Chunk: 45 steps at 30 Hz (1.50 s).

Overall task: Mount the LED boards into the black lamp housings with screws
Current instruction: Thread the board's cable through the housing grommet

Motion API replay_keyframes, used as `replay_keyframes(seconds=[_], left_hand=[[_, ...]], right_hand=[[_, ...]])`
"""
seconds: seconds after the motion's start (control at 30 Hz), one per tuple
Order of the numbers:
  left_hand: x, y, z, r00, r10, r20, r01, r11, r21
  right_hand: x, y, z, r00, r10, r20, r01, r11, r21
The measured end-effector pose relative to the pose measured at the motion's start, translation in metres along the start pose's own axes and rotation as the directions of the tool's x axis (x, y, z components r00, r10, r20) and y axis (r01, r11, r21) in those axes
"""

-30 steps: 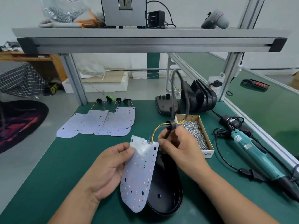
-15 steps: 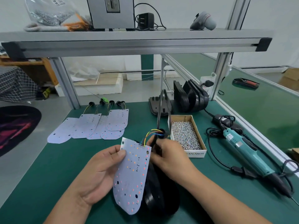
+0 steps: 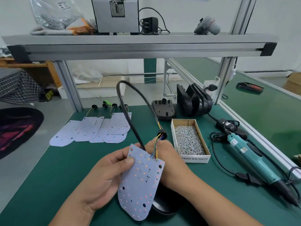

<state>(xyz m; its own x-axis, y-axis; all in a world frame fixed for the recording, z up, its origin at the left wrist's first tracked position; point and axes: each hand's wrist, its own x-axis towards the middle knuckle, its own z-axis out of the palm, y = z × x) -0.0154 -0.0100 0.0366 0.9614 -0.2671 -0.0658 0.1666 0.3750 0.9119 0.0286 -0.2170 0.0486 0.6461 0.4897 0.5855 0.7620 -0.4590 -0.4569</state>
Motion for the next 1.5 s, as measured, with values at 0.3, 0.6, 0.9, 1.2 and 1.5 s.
replay_keyframes(seconds=[0.3,0.6,0.9,1.2,1.5], left_hand=[[0.001,0.004,-0.005,0.989,0.095,-0.114,-0.109,0.986,-0.125],[-0.003,0.006,0.000,0.996,0.069,-0.064,-0.082,0.970,-0.230],[-0.001,0.016,-0.018,0.956,0.112,-0.272,-0.203,0.921,-0.333],[0.003,0.010,-0.010,0.959,0.022,-0.281,-0.124,0.929,-0.349],[0.007,0.010,-0.010,0.944,-0.020,-0.328,-0.115,0.915,-0.387]], right_hand=[[0.003,0.020,-0.033,0.849,0.512,0.133,-0.486,0.657,0.576],[-0.002,0.003,-0.025,0.844,0.319,0.431,-0.534,0.571,0.623],[-0.005,0.011,-0.031,0.819,0.384,0.426,-0.451,0.890,0.064],[-0.009,0.011,-0.059,0.832,0.319,0.454,-0.254,0.946,-0.200],[-0.007,0.014,-0.039,0.787,0.458,0.413,-0.509,0.861,0.015]])
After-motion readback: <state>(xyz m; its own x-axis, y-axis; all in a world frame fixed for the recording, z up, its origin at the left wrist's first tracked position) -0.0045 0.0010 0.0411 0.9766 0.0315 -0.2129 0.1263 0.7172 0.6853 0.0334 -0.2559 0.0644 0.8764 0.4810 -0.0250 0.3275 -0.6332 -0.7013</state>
